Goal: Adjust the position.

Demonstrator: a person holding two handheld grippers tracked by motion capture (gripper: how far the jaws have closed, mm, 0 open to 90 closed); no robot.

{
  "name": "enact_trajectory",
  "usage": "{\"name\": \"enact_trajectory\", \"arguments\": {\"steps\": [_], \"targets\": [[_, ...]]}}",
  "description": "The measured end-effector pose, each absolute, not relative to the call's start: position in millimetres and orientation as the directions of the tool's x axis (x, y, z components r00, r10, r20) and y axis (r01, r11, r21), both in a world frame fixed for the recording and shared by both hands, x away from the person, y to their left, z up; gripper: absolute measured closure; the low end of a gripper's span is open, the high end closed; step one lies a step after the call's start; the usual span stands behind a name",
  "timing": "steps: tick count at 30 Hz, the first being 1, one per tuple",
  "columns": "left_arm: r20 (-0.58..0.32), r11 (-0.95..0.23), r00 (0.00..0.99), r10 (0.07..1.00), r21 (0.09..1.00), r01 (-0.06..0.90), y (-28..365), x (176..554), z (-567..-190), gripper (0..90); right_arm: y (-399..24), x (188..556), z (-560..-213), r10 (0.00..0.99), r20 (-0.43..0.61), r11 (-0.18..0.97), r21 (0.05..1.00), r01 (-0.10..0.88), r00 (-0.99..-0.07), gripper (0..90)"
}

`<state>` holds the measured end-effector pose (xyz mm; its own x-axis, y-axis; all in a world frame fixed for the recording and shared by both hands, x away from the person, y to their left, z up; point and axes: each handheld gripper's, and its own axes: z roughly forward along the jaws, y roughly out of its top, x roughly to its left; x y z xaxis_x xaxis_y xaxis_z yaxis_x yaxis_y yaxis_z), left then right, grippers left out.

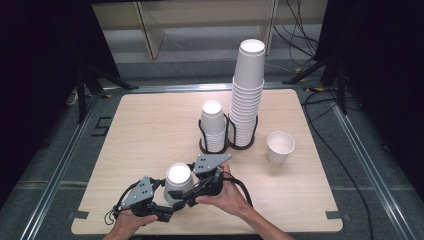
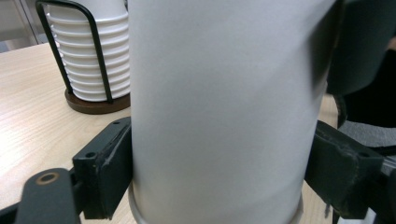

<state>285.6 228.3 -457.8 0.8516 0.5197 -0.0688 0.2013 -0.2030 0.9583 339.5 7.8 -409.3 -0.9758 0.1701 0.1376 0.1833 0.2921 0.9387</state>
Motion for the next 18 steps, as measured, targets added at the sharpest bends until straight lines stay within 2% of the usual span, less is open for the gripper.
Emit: {"name": "enact_trajectory", "arguments": {"steps": [10, 16, 18], "targets": [[0.006, -0.296, 0.855, 0.518, 0.940, 0.172, 229, 283, -455, 17.5, -3, 338, -388, 0.134, 0.084, 0.361, 0.924, 0.128, -0.987, 15.3], [0.023, -0.331, 0.860, 0.511, 0.928, 0.172, 229, 284, -456, 17.6, -8, 334, -372, 0.130, 0.062, 0.461, 0.880, 0.115, -0.990, 15.3], [0.037, -0.359, 0.861, 0.507, 0.917, 0.172, 229, 283, -455, 17.6, -8, 337, -370, 0.095, 0.040, 0.500, 0.862, 0.082, -0.995, 15.5]]}}
